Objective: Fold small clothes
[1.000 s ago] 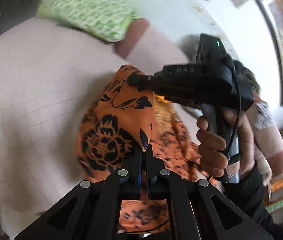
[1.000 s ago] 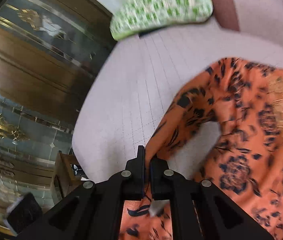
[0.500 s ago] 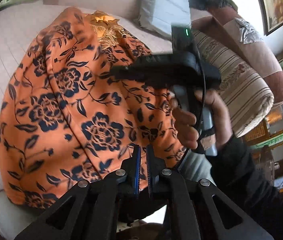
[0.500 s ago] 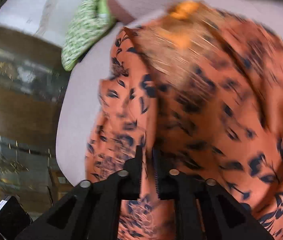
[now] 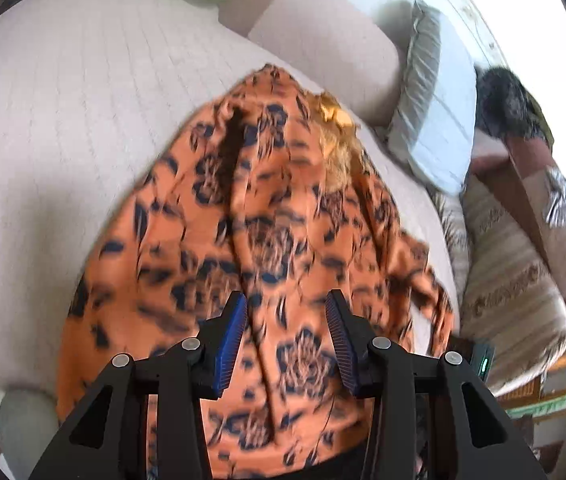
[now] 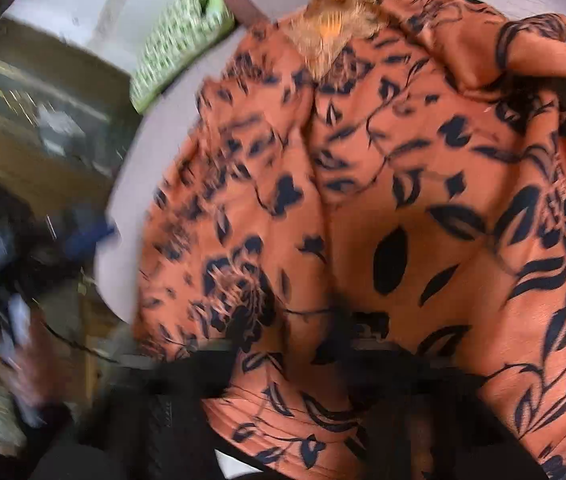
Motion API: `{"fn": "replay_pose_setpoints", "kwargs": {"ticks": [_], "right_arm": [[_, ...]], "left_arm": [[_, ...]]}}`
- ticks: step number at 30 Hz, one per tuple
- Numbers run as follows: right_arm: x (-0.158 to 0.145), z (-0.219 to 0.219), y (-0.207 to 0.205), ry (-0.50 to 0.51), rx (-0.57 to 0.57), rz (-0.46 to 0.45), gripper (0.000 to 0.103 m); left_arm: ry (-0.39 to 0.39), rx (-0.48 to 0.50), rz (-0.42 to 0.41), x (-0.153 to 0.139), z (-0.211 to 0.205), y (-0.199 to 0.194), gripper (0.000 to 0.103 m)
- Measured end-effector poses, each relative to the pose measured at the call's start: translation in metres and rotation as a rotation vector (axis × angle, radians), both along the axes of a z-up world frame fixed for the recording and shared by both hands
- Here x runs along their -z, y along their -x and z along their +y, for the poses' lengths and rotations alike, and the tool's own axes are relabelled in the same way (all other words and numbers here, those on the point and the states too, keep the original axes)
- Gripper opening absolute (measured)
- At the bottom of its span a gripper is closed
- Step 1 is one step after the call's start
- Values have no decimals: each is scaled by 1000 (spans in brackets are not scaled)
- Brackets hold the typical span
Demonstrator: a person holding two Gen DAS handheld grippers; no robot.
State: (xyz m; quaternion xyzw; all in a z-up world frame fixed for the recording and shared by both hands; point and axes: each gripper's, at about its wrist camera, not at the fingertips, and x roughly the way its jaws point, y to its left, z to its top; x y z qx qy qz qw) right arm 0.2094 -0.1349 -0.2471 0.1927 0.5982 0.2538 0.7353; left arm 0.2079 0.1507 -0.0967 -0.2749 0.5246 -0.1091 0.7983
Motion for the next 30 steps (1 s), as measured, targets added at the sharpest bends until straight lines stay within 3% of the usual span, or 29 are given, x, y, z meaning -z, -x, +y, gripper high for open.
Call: {"fn": "replay_pose_setpoints", "kwargs": {"ticks": [3,6,7,10,12,14,15,16,18,20,22,23,25,28,30], "right_arm": [[-24,-4,2,8,2,-36,4],[-43,-13,7,57,2,-75,5],[-38,-16,10,71,-13,-59,10],[-8,-13,16,139,-107,9,11],[-12,-19,4,90,-105,24,15],[-44,-31,-22,-42,-55,-45,46],[-57,-32,-35,-72,-41,-86,78],[-69,-32,-51,-84,-29,-131,95],[-89,-23,-100,-108,-8,-199,95],[-91,-7,-149,-130,-27,-195,94],[-85,16,-200,-95,-17,-201,93],[-78,30,-225,-81,-15,-190,93],[-53,65,-279,7,-42,-153,81],[-29,94,-326,47,-53,-106,79],[-11,112,-355,42,-32,-45,76]], "left_arm": [[24,-61,-6,-6,14,-21,41],[49,-86,-2,24,25,-56,43],[52,-106,10,34,27,-69,43],[97,-171,56,67,33,-101,42],[131,-209,77,88,34,-124,42],[177,-265,72,107,39,-149,42],[189,-290,72,117,40,-162,43],[191,-307,79,123,40,-170,43],[205,-338,120,141,40,-186,42],[244,-369,177,162,40,-195,42],[267,-389,180,173,41,-196,35],[267,-380,168,173,42,-196,34],[286,-372,152,178,46,-194,20],[322,-373,116,186,60,-189,8],[354,-359,86,180,69,-185,6]]}}
